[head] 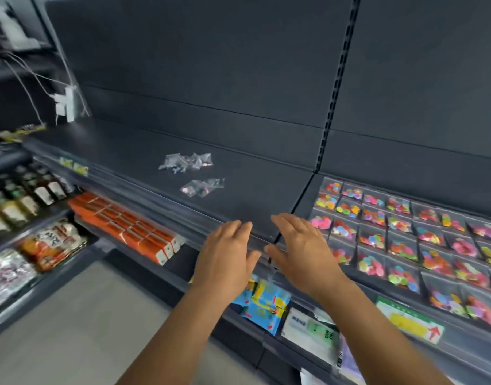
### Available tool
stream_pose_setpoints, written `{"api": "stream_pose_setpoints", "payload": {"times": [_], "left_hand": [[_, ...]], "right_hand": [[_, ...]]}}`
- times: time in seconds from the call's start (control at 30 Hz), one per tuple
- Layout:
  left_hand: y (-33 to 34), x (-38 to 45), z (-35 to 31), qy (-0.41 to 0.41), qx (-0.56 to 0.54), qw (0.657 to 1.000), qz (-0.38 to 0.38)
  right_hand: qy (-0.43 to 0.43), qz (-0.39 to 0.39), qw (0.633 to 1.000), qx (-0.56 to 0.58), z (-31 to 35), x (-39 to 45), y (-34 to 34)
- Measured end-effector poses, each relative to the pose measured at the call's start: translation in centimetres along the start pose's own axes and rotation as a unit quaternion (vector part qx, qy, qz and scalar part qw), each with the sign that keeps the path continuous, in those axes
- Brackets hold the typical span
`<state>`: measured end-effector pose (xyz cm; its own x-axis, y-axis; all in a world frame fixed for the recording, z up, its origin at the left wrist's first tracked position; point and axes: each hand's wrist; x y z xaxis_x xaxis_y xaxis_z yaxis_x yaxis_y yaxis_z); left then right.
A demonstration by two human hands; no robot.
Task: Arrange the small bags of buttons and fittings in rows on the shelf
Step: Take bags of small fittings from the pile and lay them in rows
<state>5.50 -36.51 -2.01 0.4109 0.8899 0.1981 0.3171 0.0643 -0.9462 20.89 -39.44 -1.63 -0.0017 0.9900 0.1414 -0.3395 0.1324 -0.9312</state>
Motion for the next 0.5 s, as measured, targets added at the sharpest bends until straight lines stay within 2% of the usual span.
{"api": "stream_pose_setpoints", "payload": {"times": [0.5], "left_hand": [[0.1, 9.7, 12.6, -0.109, 0.004, 0.994, -0.002]], "right_hand": [[-0.055, 0.051, 0.997, 0.002, 3.1, 17.2, 4.8]]}}
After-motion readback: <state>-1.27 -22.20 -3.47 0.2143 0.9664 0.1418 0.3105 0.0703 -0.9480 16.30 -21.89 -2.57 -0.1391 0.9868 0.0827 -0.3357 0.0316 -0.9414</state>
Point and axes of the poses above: each hand's wrist, its own x-axis towards the middle knuckle, its own y-axis out of the palm, z = x × y
